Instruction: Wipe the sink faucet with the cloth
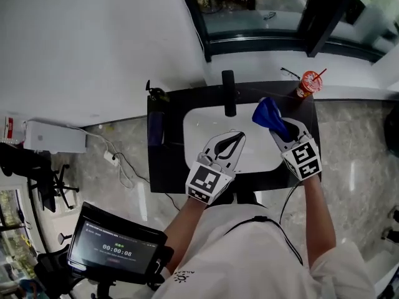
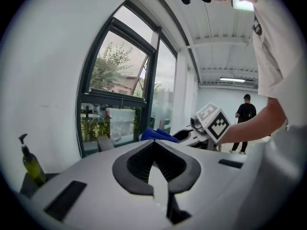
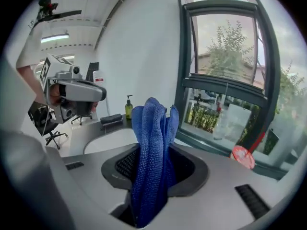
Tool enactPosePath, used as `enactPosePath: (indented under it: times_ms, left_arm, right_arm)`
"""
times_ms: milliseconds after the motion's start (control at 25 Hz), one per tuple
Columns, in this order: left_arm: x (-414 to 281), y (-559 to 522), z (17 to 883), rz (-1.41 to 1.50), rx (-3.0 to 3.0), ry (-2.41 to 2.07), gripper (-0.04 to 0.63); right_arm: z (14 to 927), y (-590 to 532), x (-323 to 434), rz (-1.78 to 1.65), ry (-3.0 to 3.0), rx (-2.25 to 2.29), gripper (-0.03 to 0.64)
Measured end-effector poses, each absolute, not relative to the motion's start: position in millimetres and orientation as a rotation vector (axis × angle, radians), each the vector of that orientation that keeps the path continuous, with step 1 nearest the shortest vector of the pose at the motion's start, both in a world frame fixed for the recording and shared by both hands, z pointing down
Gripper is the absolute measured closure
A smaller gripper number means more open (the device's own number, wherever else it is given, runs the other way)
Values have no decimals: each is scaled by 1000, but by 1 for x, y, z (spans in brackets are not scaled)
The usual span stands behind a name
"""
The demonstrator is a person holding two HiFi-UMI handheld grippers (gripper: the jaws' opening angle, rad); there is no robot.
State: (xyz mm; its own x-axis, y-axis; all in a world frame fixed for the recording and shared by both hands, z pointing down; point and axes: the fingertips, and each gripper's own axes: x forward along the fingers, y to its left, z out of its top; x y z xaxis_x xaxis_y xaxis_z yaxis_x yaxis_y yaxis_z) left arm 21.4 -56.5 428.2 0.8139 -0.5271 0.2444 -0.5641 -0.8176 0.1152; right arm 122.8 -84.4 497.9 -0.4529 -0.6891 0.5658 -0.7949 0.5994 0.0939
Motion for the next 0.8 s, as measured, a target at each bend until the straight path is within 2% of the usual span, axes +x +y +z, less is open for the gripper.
enactPosePath:
  times_ms: [400, 800]
  left_arm:
    - [-45, -71, 432, 266, 2690, -1103, 601]
    - [-51, -89, 440, 262, 2669, -1134, 601]
  right_arm:
    - [471, -230, 48, -198, -2167, 852, 471]
    - [503, -265, 33, -352, -2013, 659, 471]
